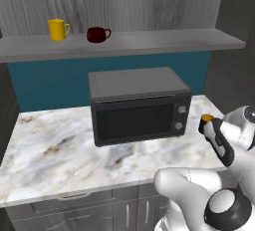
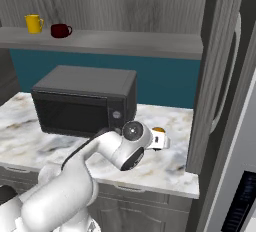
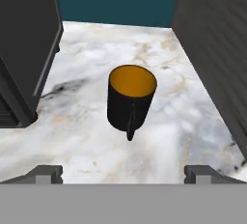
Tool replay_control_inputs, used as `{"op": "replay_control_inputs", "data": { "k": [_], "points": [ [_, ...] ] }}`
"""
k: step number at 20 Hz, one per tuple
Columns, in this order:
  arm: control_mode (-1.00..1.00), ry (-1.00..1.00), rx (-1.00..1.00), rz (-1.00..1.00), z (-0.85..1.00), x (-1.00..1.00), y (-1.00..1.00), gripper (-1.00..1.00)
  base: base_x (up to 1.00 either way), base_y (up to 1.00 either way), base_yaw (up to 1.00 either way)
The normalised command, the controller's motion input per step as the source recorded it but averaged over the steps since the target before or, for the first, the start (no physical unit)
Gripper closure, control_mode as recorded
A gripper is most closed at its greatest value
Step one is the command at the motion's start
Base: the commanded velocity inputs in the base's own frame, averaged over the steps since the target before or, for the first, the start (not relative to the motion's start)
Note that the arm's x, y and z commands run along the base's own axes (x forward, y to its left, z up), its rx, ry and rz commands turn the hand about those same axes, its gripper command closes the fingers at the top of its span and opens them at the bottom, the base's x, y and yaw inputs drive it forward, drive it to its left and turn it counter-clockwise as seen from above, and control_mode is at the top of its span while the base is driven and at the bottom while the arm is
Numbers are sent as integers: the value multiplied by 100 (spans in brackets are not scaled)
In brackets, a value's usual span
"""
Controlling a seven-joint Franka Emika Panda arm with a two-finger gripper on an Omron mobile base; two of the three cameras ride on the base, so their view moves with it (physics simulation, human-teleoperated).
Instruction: Pick the mug on the counter and place it in the cabinet with the handle facing the right, like the mugs already inside.
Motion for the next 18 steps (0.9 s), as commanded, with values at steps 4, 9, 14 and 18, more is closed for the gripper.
{"op": "replay_control_inputs", "data": {
  "k": [4, 9, 14, 18],
  "points": [
    [-100, 1, 0, 0, -14, 33, -14, -100, 0, 0, 0],
    [-100, 0, 0, 0, -12, 35, -12, -100, 0, 0, 0],
    [-100, 0, 0, 0, -16, 26, -8, -100, 0, 0, 0],
    [-100, 0, 0, 0, -16, 24, -6, -100, 0, 0, 0]
  ]
}}
